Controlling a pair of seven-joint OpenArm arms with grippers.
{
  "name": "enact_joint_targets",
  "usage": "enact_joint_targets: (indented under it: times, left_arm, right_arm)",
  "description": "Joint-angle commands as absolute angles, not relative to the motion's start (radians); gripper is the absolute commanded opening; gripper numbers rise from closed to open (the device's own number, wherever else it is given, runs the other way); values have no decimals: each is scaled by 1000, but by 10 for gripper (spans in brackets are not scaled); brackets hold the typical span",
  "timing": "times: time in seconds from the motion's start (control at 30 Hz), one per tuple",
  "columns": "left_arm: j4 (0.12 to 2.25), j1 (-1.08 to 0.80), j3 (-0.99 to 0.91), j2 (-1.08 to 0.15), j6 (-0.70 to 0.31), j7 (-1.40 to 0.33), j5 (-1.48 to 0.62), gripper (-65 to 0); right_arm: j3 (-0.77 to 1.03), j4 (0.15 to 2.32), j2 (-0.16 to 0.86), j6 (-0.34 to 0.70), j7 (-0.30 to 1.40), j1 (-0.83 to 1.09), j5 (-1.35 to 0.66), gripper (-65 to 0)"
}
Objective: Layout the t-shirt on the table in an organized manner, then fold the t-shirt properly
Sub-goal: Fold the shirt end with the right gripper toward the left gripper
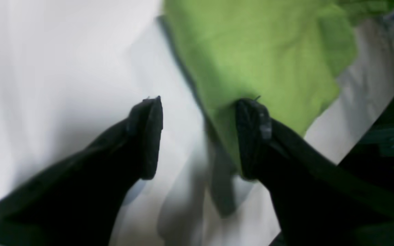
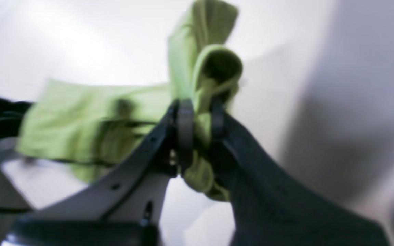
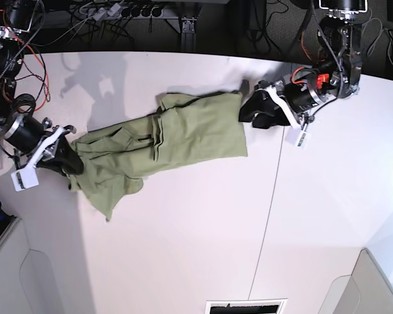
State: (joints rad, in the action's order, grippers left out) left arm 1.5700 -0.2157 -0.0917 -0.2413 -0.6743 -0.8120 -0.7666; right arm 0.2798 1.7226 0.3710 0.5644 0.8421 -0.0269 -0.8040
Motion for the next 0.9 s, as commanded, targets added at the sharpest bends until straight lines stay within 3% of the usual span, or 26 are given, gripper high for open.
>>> enact_joint_targets:
  times: [0.0, 0.27, 0.43, 0.47, 0.53, 0.6, 0.87]
  left_arm:
    - [1576, -212, -83, -234, -669, -830, -728, -277]
    - [1575, -188, -77, -183, -666, -831, -690, -277]
    - [1575, -183, -77, -183, -666, -830, -678, -277]
    - [1575, -183, -77, -183, -666, -830, -678, -277]
    - [1575, -183, -77, -183, -666, -830, -678, -277]
    - [1575, -183, -77, -183, -666, -830, -678, -277]
    - [1651, -183, -118, -231, -666, -855, -679, -279]
  right_arm:
    - [253, 1757, 361, 577, 833, -38, -830, -650]
    - [-34, 1790, 213, 583, 834, -28, -739, -650]
    - [-186, 1789, 179, 583, 831, -2, -640, -650]
    - [-212, 1789, 179, 582, 831, -2, -627, -620]
    - [-252, 1789, 179, 580, 819, -4, -612, -435]
    - [-275, 1789, 179, 580, 800, -6, -604, -329]
    - [-229, 1828, 179, 579, 781, -70, -550, -321]
